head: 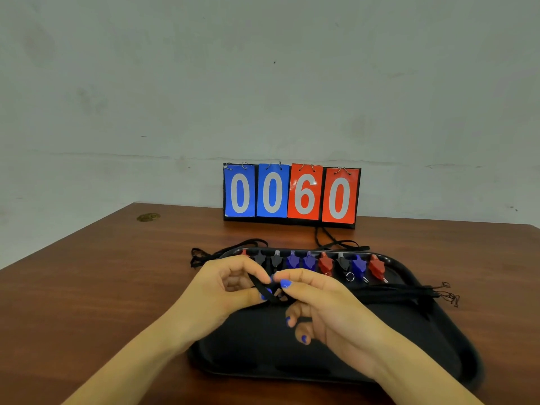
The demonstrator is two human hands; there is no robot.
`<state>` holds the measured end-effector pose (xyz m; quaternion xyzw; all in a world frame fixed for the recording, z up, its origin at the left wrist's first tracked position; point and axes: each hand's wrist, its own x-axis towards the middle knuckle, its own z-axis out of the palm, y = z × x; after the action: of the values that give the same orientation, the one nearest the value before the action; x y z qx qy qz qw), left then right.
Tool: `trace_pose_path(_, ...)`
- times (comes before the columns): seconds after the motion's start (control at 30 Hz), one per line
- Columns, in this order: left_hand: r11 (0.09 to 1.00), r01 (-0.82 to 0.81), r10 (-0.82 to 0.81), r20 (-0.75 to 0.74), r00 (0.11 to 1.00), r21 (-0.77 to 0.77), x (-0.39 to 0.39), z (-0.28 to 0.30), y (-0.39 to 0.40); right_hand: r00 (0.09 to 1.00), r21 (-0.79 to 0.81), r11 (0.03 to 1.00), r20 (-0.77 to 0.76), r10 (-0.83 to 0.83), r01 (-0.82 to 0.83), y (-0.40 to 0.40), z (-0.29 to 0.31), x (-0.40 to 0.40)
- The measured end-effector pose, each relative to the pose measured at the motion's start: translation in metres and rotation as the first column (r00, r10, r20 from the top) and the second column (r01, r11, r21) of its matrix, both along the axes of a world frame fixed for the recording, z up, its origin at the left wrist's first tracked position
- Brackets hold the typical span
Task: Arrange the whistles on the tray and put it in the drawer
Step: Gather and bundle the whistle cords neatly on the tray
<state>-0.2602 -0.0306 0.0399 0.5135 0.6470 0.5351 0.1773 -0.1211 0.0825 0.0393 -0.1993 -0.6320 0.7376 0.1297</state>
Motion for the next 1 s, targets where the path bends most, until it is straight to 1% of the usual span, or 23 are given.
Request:
trace_pose_path(0.1, 1.0, -0.018, 0.018, -0.012, 1.0, 0.003, 0.001, 0.001, 0.001, 0.998, -0.016, 0.999, -0.03, 0.05, -0.05, 0.001, 0.001, 0.001)
trace_pose_path(0.23, 0.999, -0.034, 0.034, 0.002, 0.999, 0.039, 0.0, 0.0, 0.001, 0.994, 0.024, 0.994, -0.031, 0.106, -0.106, -0.001, -0.001, 0.002)
trace_pose_path(0.37, 0.999, -0.031, 0.032, -0.008, 0.999, 0.042, 0.0, -0.002, 0.001, 0.997, 0.055, 0.998, -0.06, 0.043, -0.04, -0.004, -0.002, 0.0)
trace_pose_path(0.47, 0.999, -0.039, 0.039, -0.021, 0.999, 0.017, 0.0, -0.003, 0.001, 0.997, 0.027, 1.0, -0.081, 0.016, -0.014, -0.004, 0.001, 0.002)
trace_pose_path(0.67, 0.999, -0.006, 0.002, -0.07, 0.998, -0.047, 0.001, -0.003, 0.001, 0.997, 0.033, 0.998, -0.049, -0.054, 0.056, -0.003, 0.002, 0.002)
trace_pose_path(0.73, 0.999, -0.001, 0.0, -0.032, 0.999, -0.039, 0.002, -0.001, 0.0, 0.997, 0.032, 0.997, -0.039, -0.073, 0.075, -0.001, 0.002, 0.002)
trace_pose_path(0.83, 1.0, -0.008, 0.009, 0.1, 0.995, -0.007, 0.003, 0.002, -0.001, 0.995, 0.059, 0.994, -0.031, -0.093, 0.095, 0.001, 0.001, 0.001)
trace_pose_path(0.9, 0.999, -0.046, 0.044, 0.176, 0.983, 0.008, 0.002, 0.002, -0.001, 0.994, 0.083, 0.991, -0.035, -0.106, 0.108, 0.002, 0.001, 0.001)
trace_pose_path(1.0, 0.995, -0.101, 0.095, 0.242, 0.966, 0.012, 0.003, 0.006, -0.001, 0.993, 0.075, 0.991, -0.05, -0.106, 0.11, 0.004, 0.002, 0.002)
